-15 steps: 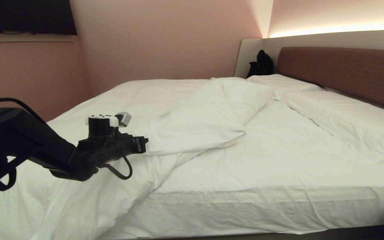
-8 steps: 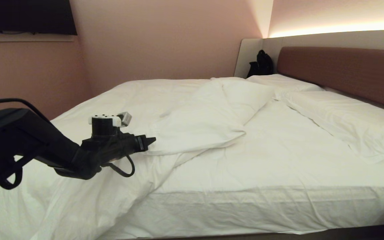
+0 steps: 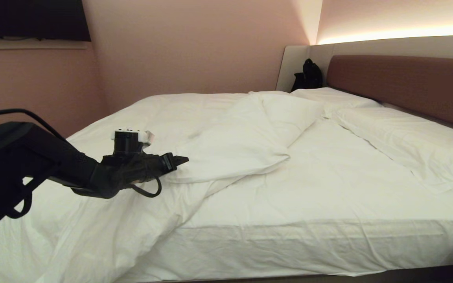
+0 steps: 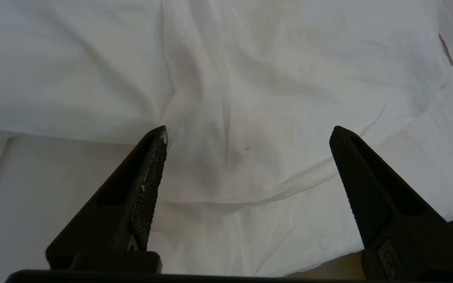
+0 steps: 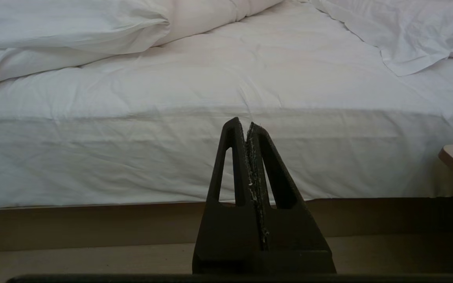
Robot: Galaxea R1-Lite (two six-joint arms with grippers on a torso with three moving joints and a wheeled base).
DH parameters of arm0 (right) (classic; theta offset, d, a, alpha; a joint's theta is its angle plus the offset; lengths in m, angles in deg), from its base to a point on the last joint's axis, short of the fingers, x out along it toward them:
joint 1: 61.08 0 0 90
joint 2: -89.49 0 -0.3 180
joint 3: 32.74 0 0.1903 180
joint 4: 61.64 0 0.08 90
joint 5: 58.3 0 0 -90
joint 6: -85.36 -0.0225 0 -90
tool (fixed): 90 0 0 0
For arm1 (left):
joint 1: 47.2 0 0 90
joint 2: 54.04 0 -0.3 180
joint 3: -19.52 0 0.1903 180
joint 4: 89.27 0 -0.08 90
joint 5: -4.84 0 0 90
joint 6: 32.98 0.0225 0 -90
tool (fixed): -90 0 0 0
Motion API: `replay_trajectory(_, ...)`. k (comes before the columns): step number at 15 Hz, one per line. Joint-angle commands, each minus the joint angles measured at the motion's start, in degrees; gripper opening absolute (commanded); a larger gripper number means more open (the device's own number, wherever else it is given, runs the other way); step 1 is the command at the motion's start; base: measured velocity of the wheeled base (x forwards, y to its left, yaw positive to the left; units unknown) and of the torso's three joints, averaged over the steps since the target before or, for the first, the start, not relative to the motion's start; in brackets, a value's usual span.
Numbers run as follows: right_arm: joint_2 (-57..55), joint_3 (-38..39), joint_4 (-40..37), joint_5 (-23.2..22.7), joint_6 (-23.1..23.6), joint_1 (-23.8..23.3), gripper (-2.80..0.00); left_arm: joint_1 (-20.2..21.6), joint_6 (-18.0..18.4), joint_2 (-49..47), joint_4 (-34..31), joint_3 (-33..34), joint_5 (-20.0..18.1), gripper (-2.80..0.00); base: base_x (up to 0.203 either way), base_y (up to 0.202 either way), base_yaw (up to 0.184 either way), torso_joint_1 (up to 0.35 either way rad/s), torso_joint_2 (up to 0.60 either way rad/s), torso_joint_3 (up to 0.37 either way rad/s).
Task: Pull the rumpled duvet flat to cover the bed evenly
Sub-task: Hold the folded corner of the quilt
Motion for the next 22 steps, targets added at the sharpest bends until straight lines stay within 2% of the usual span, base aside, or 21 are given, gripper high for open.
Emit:
replay_trajectory(1, 0.0, 0.0, 0.0, 0.0, 0.0, 0.0, -2.8, -0.1, -1.3, -0.7, -2.6, -2.8, 0.0, 0.0, 0.0, 0.0, 0.0, 0.0, 0.0, 0.0)
replay_trajectory(8, 0.0, 0.0, 0.0, 0.0, 0.0, 0.0, -2.8, -0.1, -0.7, -3.8, -1.9, -5.4, 1.9, 0.0, 0.0, 0.0, 0.0, 0.0, 0.0, 0.0)
replay_trajectory(9, 0.0, 0.0, 0.0, 0.0, 0.0, 0.0, -2.8, 0.0, 1.2, -4.1, -1.9, -5.7, 4.1, 0.0, 0.0, 0.0, 0.0, 0.0, 0.0, 0.0)
replay_trajectory(12, 0.0, 0.0, 0.0, 0.0, 0.0, 0.0, -2.8, 0.0, 5.1, -6.4, -1.0, -6.1, 7.5, 0.0, 0.0, 0.0, 0.0, 0.0, 0.0, 0.0)
replay_trajectory(22, 0.0, 0.0, 0.0, 0.0, 0.0, 0.0, -2.8, -1.6, 3.6, -5.9, -1.0, -7.5, 6.7, 0.0, 0.0, 0.0, 0.0, 0.0, 0.0, 0.0)
